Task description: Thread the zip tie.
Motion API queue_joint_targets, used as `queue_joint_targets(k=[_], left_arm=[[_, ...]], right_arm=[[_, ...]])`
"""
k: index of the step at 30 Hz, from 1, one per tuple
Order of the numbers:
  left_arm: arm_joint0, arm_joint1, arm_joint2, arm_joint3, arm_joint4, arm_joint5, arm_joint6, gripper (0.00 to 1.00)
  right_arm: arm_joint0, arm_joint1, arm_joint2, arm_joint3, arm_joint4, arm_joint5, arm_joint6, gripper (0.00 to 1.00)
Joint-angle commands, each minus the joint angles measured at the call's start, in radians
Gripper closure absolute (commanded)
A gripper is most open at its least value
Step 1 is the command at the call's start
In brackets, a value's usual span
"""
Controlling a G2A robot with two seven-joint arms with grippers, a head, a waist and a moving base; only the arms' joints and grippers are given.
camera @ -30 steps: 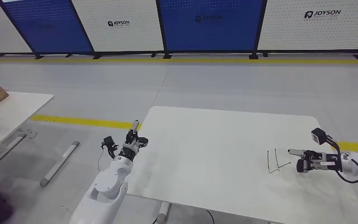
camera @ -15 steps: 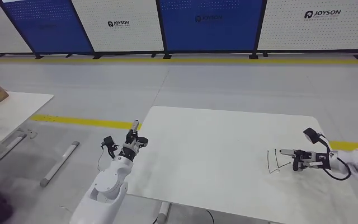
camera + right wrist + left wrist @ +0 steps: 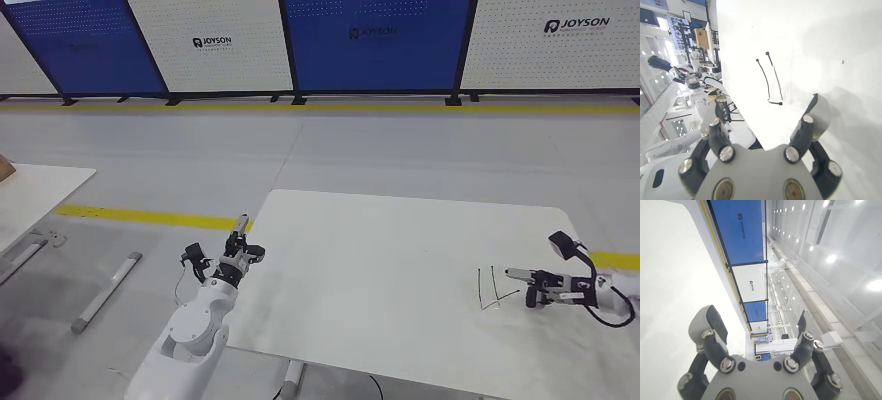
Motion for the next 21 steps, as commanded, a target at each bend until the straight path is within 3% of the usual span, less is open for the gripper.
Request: queue_joint_targets(k=[1, 2, 8, 11, 15, 19, 21], left_arm=[[0.000, 0.000, 0.000, 0.000, 0.000, 0.000, 0.000, 0.00], [0.000, 0.000, 0.000, 0.000, 0.000, 0.000, 0.000, 0.00], [0.000, 0.000, 0.000, 0.000, 0.000, 0.000, 0.000, 0.00], [0.000, 0.000, 0.000, 0.000, 0.000, 0.000, 0.000, 0.00], [0.000, 0.000, 0.000, 0.000, 0.000, 0.000, 0.000, 0.00], [0.000, 0.000, 0.000, 0.000, 0.000, 0.000, 0.000, 0.00], [0.000, 0.000, 0.000, 0.000, 0.000, 0.000, 0.000, 0.00]], right_arm=[[-0.003, 0.000, 0.005, 0.000, -0.001, 0.005, 0.006, 0.44], [-0.003, -0.001, 0.007, 0.001, -0.001, 0.011, 0.008, 0.38], [-0.002, -0.006, 0.017, 0.014, -0.014, 0.026, 0.013, 0.40], [0.002, -0.010, 0.020, 0.028, -0.022, 0.039, 0.014, 0.24], [0.007, -0.016, 0.023, 0.048, -0.031, 0.053, 0.008, 0.24], [0.011, -0.025, 0.020, 0.062, -0.046, 0.066, -0.003, 0.51], [0.012, -0.030, 0.019, 0.068, -0.053, 0.071, -0.008, 0.55]])
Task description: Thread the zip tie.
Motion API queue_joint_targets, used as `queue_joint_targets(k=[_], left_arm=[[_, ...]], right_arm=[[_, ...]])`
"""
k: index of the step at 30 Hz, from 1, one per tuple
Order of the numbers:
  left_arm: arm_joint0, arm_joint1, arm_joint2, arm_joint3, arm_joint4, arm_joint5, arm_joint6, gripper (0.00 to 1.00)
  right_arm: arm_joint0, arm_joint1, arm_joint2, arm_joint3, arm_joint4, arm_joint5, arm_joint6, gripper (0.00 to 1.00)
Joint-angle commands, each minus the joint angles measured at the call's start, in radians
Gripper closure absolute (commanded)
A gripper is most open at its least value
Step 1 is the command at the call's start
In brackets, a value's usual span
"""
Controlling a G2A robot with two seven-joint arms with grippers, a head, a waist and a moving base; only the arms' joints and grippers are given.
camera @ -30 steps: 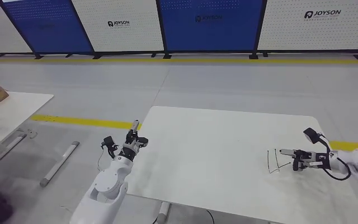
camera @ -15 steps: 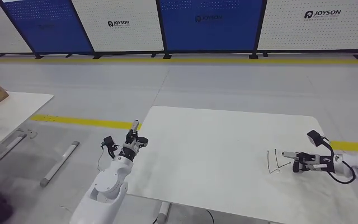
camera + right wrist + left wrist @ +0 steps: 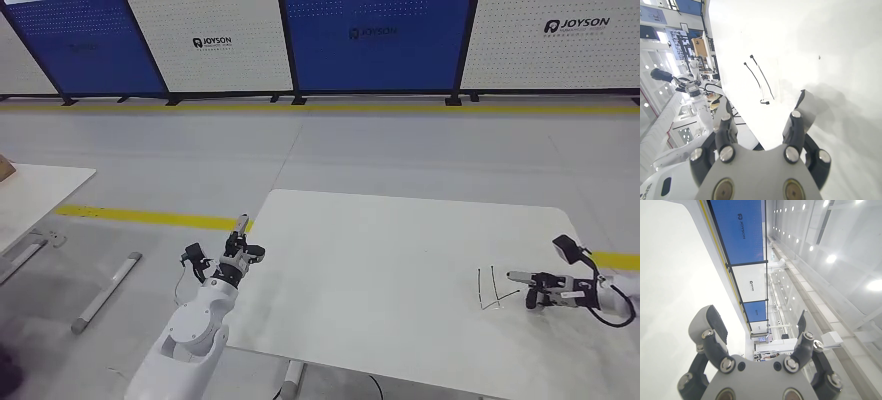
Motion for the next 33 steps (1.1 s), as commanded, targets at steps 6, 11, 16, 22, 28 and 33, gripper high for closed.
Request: queue_joint_targets(k=[6, 11, 16, 22, 28, 33], left_arm=[[0.000, 0.000, 0.000, 0.000, 0.000, 0.000, 0.000, 0.00], [0.000, 0.000, 0.000, 0.000, 0.000, 0.000, 0.000, 0.00], [0.000, 0.000, 0.000, 0.000, 0.000, 0.000, 0.000, 0.00], [0.000, 0.000, 0.000, 0.000, 0.000, 0.000, 0.000, 0.00], [0.000, 0.000, 0.000, 0.000, 0.000, 0.000, 0.000, 0.00], [0.000, 0.000, 0.000, 0.000, 0.000, 0.000, 0.000, 0.00]], right_arm=[[0.008, -0.013, 0.001, 0.022, -0.018, 0.005, 0.000, 0.61], [0.014, -0.018, 0.008, 0.039, -0.024, 0.002, 0.009, 0.70], [0.018, -0.023, 0.012, 0.048, -0.035, 0.003, 0.014, 0.73], [0.020, -0.028, 0.020, 0.057, -0.041, -0.006, 0.029, 0.80], [0.022, -0.032, 0.031, 0.068, -0.044, -0.014, 0.038, 0.84], [0.022, -0.035, 0.037, 0.072, -0.051, -0.016, 0.042, 0.96]])
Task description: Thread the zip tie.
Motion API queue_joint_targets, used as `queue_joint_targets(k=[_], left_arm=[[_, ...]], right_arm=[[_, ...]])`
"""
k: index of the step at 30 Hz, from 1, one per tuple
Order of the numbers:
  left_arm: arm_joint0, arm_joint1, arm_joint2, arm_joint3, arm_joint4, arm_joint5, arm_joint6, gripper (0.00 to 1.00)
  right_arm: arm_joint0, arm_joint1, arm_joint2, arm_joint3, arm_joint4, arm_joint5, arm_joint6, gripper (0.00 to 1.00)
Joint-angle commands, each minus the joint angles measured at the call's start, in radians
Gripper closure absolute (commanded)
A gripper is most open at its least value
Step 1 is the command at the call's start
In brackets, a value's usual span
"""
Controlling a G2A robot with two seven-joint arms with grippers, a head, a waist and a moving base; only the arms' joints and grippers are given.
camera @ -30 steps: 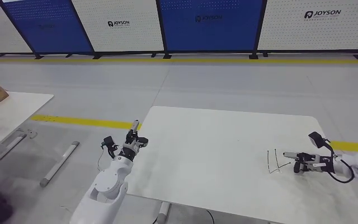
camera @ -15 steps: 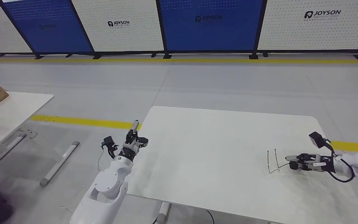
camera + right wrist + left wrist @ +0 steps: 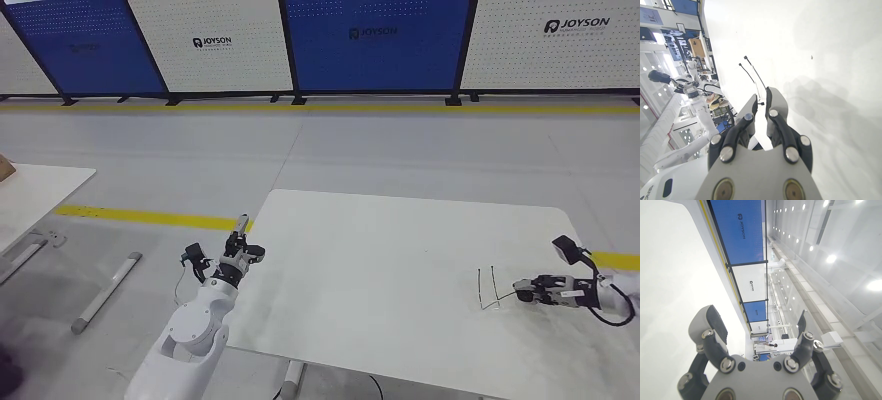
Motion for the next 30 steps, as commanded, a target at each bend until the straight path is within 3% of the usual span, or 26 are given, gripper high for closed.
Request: queue_joint_targets(k=[1, 17, 23, 26, 29, 30], left_arm=[[0.000, 0.000, 0.000, 0.000, 0.000, 0.000, 0.000, 0.00], [0.000, 0.000, 0.000, 0.000, 0.000, 0.000, 0.000, 0.00], [0.000, 0.000, 0.000, 0.000, 0.000, 0.000, 0.000, 0.00], [0.000, 0.000, 0.000, 0.000, 0.000, 0.000, 0.000, 0.00], [0.000, 0.000, 0.000, 0.000, 0.000, 0.000, 0.000, 0.00], [0.000, 0.000, 0.000, 0.000, 0.000, 0.000, 0.000, 0.00]], right_arm=[[-0.001, -0.001, 0.003, 0.000, 0.000, -0.003, 0.004, 0.98], [-0.007, 0.000, 0.062, 0.012, 0.066, -0.062, 0.087, 1.00], [-0.077, 0.038, 0.169, -0.111, 0.188, -0.062, 0.089, 1.00], [-0.154, 0.066, 0.238, -0.233, 0.265, -0.062, 0.089, 1.00], [-0.231, 0.096, 0.259, -0.345, 0.286, -0.062, 0.089, 1.00], [-0.231, 0.096, 0.259, -0.345, 0.286, -0.062, 0.089, 1.00]])
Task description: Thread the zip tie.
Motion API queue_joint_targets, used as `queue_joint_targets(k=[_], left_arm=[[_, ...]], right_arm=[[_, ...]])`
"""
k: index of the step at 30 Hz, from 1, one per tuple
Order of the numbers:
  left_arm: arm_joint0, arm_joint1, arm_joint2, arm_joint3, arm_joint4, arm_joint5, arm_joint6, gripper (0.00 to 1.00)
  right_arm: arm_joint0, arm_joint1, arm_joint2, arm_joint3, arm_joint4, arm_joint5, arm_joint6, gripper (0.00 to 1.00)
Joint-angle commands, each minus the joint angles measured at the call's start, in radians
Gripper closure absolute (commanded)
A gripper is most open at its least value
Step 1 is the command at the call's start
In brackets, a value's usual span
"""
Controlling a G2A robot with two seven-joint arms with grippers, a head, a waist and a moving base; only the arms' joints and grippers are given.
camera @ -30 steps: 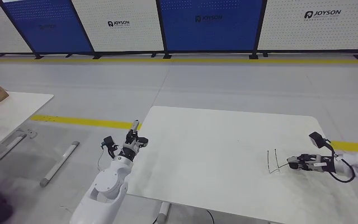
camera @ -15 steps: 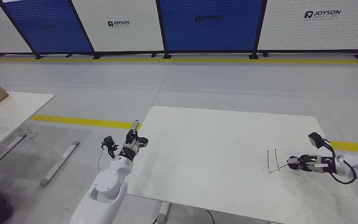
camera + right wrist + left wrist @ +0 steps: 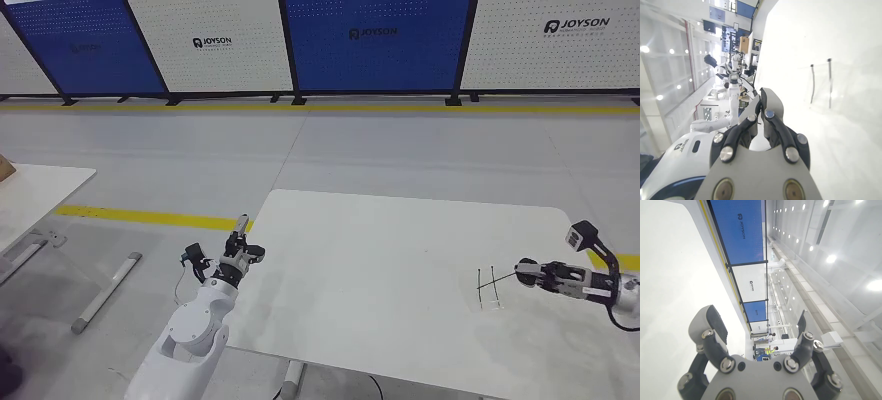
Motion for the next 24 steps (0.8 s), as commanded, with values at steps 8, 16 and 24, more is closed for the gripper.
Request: queue_joint_targets(k=[8, 16, 24], left_arm=[[0.000, 0.000, 0.000, 0.000, 0.000, 0.000, 0.000, 0.00], [0.000, 0.000, 0.000, 0.000, 0.000, 0.000, 0.000, 0.00], [0.000, 0.000, 0.000, 0.000, 0.000, 0.000, 0.000, 0.00]], right_arm=[[-0.019, 0.001, -0.012, -0.028, -0.030, 0.004, -0.031, 1.00], [-0.121, -0.051, 0.002, -0.292, 0.160, 0.000, -0.126, 1.00], [-0.145, -0.102, -0.031, -0.420, 0.055, 0.000, -0.321, 1.00]])
